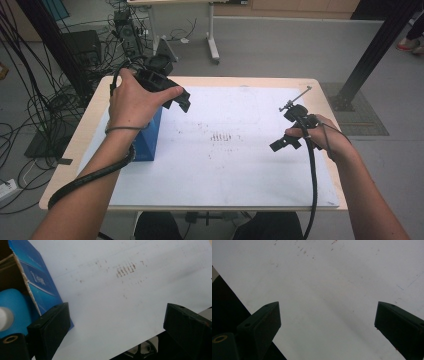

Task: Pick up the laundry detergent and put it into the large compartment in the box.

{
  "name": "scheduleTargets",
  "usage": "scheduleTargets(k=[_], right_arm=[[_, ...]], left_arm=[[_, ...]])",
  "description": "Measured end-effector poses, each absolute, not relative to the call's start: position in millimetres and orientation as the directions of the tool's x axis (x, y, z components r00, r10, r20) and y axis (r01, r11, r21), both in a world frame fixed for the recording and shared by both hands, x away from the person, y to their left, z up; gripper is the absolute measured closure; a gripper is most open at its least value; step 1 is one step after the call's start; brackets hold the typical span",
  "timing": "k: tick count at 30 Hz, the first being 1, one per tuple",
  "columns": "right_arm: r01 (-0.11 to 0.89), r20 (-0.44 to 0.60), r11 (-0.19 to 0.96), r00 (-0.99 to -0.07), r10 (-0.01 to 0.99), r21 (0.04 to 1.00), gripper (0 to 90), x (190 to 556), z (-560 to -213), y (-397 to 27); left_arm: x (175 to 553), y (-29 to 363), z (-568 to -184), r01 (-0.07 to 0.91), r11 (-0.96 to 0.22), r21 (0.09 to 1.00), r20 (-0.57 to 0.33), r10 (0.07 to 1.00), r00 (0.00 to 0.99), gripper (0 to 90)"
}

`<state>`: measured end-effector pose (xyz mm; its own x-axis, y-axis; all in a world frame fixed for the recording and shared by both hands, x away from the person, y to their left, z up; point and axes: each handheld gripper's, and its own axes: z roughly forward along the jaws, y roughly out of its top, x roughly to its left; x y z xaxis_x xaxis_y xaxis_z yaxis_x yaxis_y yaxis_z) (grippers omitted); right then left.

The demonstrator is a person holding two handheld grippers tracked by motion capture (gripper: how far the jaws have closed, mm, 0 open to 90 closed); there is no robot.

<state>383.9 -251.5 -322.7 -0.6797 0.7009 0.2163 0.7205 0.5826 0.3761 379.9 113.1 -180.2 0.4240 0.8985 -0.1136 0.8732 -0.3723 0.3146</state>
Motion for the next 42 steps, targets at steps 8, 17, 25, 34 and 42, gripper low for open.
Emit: scheduleTargets(k=[8,17,25,34,42], right_arm=[[0.723,0.214,0.586,-0.678,0.704,0.366,6.6,382,-324,-253],[0.721,0.209,0.590,-0.681,0.702,0.364,6.6,378,-323,-252],[0.714,0.209,0.594,-0.688,0.695,0.372,6.6,378,-322,-245],[0.704,0.210,0.608,-0.699,0.683,0.367,6.6,380,-323,-236],[0.704,0.211,0.609,-0.699,0.683,0.365,6.6,382,-324,-234]], left_arm=[[382,97,-201,0.875,-0.392,0.285,-0.133,0.887,0.442,7.6],[378,83,-224,0.873,-0.414,0.259,-0.150,0.875,0.459,7.7],[376,82,-243,0.878,-0.414,0.241,-0.161,0.875,0.457,7.7],[376,83,-264,0.887,-0.399,0.233,-0.174,0.880,0.442,7.7],[377,83,-278,0.889,-0.398,0.226,-0.181,0.879,0.440,7.7]])
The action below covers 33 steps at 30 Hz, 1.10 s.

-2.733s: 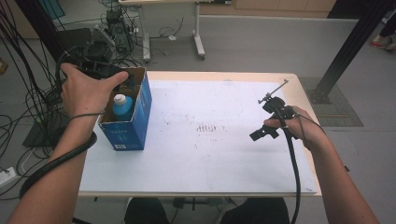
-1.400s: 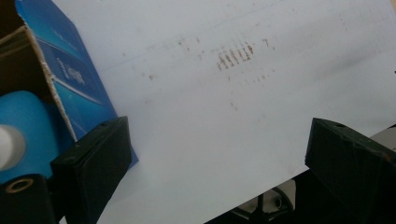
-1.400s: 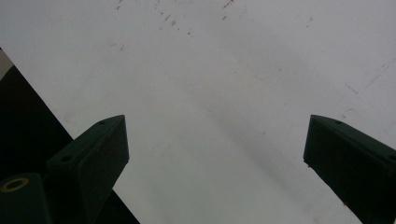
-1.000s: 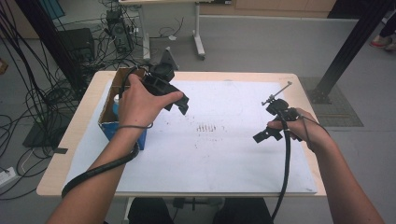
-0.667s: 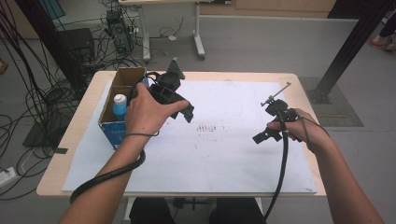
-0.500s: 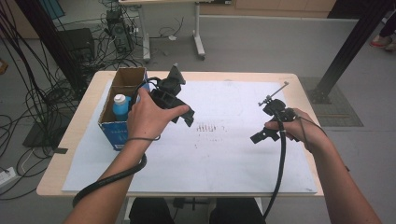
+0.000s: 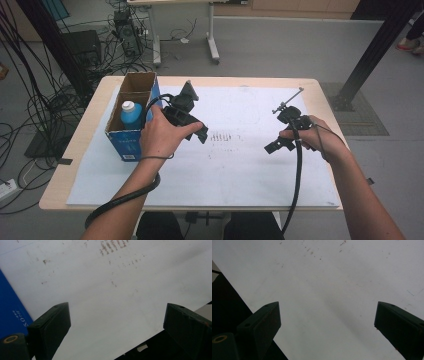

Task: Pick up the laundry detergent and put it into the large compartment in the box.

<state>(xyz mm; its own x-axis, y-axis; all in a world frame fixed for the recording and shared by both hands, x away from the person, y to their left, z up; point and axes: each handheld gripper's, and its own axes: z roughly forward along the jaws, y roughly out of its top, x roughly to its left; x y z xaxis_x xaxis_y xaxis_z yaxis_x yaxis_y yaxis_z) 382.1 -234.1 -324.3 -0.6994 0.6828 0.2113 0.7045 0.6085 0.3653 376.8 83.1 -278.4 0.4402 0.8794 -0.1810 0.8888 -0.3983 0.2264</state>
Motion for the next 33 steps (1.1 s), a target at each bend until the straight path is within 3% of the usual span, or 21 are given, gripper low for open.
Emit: scheduleTargets(k=[18,33], right_arm=[[0.704,0.215,0.613,-0.701,0.679,0.359,6.6,384,-327,-229],[0.700,0.215,0.617,-0.705,0.675,0.359,6.5,384,-328,-227]], left_arm=[[380,93,-319,0.910,-0.368,0.189,-0.203,0.892,0.403,7.8],[378,93,-328,0.914,-0.362,0.182,-0.213,0.893,0.396,7.8]])
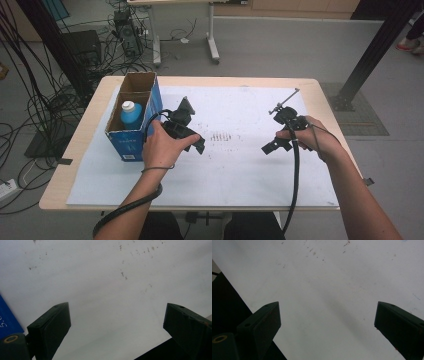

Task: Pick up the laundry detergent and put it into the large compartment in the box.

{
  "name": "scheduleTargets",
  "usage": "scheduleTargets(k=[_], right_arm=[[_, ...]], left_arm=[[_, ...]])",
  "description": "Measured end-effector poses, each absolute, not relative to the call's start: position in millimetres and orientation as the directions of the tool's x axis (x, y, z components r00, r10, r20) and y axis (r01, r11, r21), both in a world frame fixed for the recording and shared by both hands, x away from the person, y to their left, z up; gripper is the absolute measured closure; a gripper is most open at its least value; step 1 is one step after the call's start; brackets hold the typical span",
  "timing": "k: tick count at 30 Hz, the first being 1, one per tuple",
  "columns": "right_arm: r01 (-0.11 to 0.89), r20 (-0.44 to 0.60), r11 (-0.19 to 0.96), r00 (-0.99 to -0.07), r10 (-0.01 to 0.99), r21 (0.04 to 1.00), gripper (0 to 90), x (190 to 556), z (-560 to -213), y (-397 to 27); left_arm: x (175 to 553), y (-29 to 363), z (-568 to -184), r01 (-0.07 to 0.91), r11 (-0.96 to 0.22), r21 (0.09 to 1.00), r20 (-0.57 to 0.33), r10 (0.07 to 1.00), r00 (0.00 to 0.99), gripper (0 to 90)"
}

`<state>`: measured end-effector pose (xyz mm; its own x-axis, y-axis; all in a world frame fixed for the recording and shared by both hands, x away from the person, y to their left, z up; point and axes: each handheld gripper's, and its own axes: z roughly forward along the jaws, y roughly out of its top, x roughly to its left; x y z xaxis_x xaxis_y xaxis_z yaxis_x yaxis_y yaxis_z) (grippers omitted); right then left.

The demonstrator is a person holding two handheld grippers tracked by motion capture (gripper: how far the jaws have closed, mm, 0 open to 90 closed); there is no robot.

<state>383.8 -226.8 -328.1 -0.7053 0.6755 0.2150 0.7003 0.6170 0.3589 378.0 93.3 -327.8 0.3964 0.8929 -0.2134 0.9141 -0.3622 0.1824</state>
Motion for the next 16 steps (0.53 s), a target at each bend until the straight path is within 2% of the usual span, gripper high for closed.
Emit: scheduleTargets(k=[16], right_arm=[[0.700,0.214,0.617,-0.706,0.675,0.360,6.6,383.2,-328.0,-228.5]], left_arm=[[376.8,88.4,-328.3,0.910,-0.371,0.184,-0.216,0.888,0.406,7.8]])
